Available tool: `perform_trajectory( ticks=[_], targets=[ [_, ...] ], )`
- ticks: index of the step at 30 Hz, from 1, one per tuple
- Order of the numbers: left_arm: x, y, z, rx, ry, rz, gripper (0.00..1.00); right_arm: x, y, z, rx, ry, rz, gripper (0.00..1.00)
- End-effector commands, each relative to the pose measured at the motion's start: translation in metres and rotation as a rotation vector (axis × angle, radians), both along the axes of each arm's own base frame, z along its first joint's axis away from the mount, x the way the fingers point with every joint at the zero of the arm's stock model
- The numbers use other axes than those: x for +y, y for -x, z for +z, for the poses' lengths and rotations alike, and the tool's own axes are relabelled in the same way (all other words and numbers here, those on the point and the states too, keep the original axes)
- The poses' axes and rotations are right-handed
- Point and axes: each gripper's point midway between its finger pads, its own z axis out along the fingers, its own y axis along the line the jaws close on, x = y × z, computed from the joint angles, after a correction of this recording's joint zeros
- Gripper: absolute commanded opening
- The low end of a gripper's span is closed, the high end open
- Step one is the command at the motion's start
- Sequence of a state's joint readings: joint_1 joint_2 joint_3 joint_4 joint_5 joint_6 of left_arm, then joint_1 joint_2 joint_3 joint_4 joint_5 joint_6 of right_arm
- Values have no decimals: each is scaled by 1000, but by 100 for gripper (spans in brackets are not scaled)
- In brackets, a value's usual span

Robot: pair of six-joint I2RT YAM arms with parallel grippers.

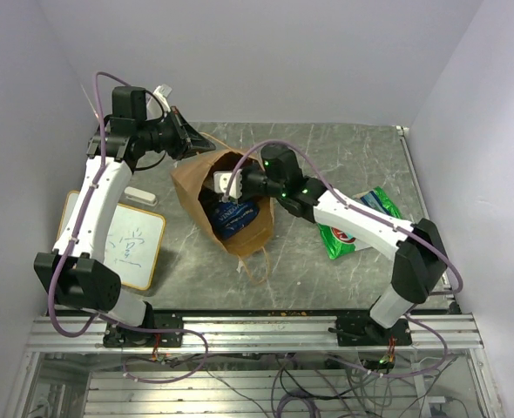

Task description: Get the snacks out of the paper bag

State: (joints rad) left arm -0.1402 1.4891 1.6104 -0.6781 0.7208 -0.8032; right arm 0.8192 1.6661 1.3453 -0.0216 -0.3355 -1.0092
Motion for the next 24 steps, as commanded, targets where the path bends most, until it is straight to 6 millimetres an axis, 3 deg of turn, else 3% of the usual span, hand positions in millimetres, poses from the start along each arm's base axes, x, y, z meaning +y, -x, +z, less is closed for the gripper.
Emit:
perform_trajectory(
  ticks=[1, 10, 17, 24],
  targets=[
    [3, 1, 17, -60, 13, -6, 7, -8, 11, 36, -16, -84, 1, 0],
    [3, 2, 17, -68, 17, -6, 7, -21, 16, 62, 4, -151, -58, 0],
    [3, -1, 17, -67, 14, -11, 7, -32, 24, 70, 26, -174, -79, 0],
    [5, -4, 10, -41, 13, 1, 7, -37, 54, 79, 78, -188, 12, 0]
  ],
)
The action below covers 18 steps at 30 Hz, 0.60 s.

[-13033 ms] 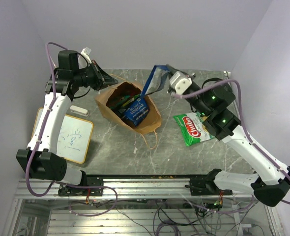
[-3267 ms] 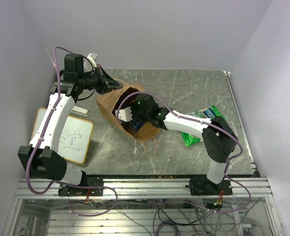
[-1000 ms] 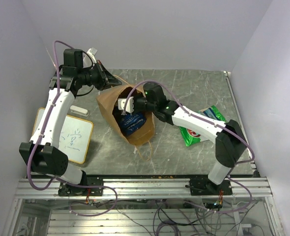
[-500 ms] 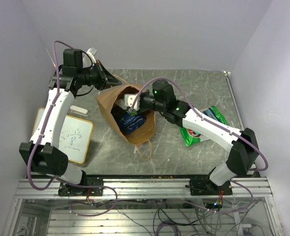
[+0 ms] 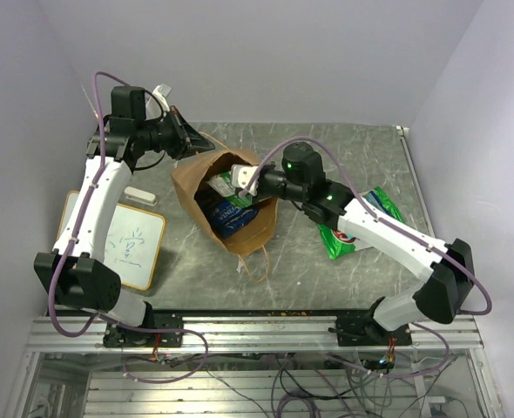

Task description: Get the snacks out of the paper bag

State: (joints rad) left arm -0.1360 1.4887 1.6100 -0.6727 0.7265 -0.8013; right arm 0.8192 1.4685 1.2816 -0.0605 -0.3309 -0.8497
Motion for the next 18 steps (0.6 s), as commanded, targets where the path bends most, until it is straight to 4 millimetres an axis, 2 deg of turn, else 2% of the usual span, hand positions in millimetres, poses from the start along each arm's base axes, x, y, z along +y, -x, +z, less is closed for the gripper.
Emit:
perform_trajectory(
  ticks=[1, 6, 11, 14, 18],
  targets=[
    [4, -3, 8, -30, 9, 5, 7, -7, 27, 33, -3, -66, 78, 0],
    [7, -4, 4, -21, 5, 14, 7, -22, 52, 58, -27, -93, 125, 0],
    [7, -3, 3, -19, 4, 18, 7, -44, 65, 101, -81, -178, 90, 0],
    [8, -2, 1, -15, 8, 18, 7, -60, 62, 128, -139, -256, 13, 0],
    [8, 1, -1, -10, 7, 18, 7, -91, 49, 162, -223, -365, -162, 0]
  ],
)
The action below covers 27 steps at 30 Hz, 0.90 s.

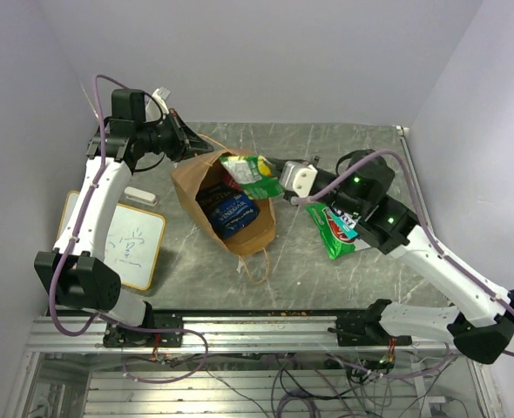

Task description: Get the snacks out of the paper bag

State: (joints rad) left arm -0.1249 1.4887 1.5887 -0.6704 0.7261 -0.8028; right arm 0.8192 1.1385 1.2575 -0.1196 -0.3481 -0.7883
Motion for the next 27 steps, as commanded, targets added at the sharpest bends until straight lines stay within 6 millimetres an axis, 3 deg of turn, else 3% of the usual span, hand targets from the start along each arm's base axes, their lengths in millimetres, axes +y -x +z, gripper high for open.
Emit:
perform_trajectory(
  ticks=[1, 6, 11, 14, 18, 23, 27],
  targets=[
    [4, 3, 7, -30, 6, 6, 7, -40, -16, 57, -109, -191, -209, 0],
    [4, 6, 9, -34, 8, 0, 7, -88, -36, 68, -146, -275, -457, 0],
    [4, 8, 12, -43, 6, -1, 7, -129, -71, 47, -61, -250, -682, 0],
    [4, 9, 13, -44, 9, -2, 7, -160, -96, 19, 7, -207, -806, 0],
    [4, 11, 13, -44, 8, -2, 7, -212, -125, -38, 121, -86, -979, 0],
    [4, 12, 14, -46, 10, -5, 7, -268, -140, -109, 213, 98, -1170, 0],
    [4, 13, 14, -47, 11, -6, 7, -313, -146, -148, 262, 214, -1303, 0]
  ],
)
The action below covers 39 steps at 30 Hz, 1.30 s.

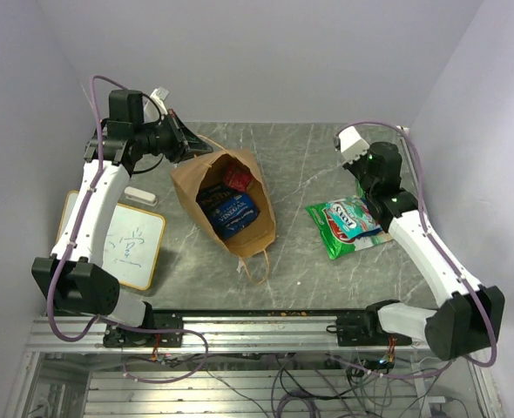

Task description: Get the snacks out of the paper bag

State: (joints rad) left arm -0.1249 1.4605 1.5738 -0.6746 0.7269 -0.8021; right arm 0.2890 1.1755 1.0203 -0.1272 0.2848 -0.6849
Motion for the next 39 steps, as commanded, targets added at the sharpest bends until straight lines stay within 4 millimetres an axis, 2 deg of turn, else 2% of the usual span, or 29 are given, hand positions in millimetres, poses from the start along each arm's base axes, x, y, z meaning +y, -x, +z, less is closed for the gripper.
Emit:
perform_trajectory(
  ticks=[1, 6, 9, 12, 16, 21, 27, 33, 39],
  targets=[
    [3, 6, 10, -38, 9, -7, 7, -51, -1, -31, 75, 91, -152, 0],
    [3, 7, 9, -35, 8, -13, 7, -73, 2, -77, 215, 216, -200, 0],
    [3, 7, 11, -44, 2, -11, 7, -73, 6, -91, 238, 233, -189, 0],
    [3, 7, 11, -43, 3, -12, 7, -68, 9, -100, 256, 219, -154, 0],
    [3, 5, 10, -42, 8, -14, 7, -51, 15, -117, 296, 154, -75, 0],
    [2, 5, 9, -38, 7, -16, 7, -37, 22, -143, 381, 62, -46, 0],
    [2, 5, 6, -27, 10, -20, 7, -20, 28, -165, 482, -30, -19, 0],
    [1, 4, 7, -29, 13, -23, 7, -12, 34, -193, 604, -88, -90, 0],
    [1, 5, 8, -37, 8, -23, 7, 5, 31, -207, 669, -210, -128, 0]
  ],
)
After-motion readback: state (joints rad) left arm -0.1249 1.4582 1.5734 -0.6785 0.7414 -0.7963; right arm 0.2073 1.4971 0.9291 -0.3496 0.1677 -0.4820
